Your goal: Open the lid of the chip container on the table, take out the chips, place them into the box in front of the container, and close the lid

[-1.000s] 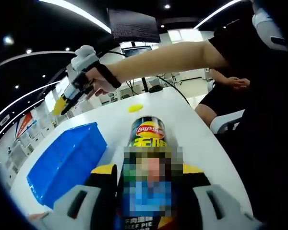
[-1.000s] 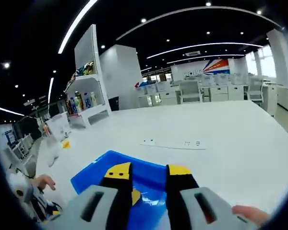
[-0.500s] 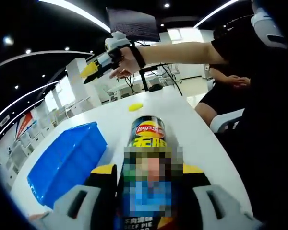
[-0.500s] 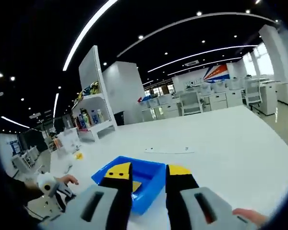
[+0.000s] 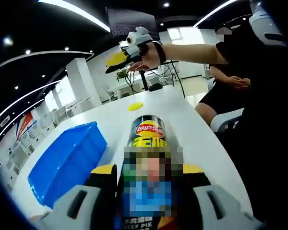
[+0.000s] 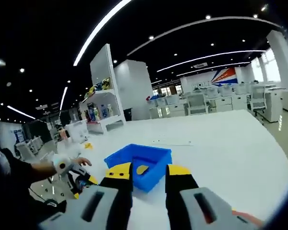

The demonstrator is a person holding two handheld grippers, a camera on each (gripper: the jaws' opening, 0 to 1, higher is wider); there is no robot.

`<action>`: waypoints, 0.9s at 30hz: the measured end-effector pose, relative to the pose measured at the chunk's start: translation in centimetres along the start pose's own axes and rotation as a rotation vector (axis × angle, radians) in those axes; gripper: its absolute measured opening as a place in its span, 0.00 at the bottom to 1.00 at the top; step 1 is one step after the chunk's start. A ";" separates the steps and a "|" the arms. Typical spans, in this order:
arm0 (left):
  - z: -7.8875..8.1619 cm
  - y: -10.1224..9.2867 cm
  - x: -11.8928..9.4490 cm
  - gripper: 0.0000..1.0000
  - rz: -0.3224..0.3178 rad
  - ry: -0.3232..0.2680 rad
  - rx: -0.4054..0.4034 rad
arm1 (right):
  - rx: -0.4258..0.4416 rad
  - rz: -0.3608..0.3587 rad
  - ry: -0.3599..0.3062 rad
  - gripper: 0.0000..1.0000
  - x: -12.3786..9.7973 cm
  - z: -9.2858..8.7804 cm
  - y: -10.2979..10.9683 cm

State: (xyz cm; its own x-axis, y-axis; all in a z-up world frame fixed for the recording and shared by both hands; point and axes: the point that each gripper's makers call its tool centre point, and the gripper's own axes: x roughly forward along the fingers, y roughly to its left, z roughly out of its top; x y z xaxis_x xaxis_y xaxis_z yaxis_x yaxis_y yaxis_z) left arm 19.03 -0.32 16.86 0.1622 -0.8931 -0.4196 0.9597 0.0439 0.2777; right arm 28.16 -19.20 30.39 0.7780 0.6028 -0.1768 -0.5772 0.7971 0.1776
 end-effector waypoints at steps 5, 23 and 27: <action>0.0 -0.1 0.0 0.51 0.000 0.002 -0.001 | -0.082 0.047 0.079 0.25 -0.5 -3.6 1.8; 0.1 -0.1 0.0 0.51 0.007 -0.008 0.001 | -0.096 0.232 0.277 0.26 0.2 -13.4 6.0; 0.1 0.0 -0.1 0.51 0.008 -0.010 0.001 | -0.084 0.230 0.291 0.17 0.6 -14.4 5.8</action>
State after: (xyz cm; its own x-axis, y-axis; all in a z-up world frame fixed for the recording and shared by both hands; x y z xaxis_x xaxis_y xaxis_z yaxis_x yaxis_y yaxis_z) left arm 18.98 -0.25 16.95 0.1673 -0.8971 -0.4089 0.9582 0.0503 0.2816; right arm 21.69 -13.66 17.33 0.5299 0.7416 -0.4115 -0.7562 0.6328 0.1666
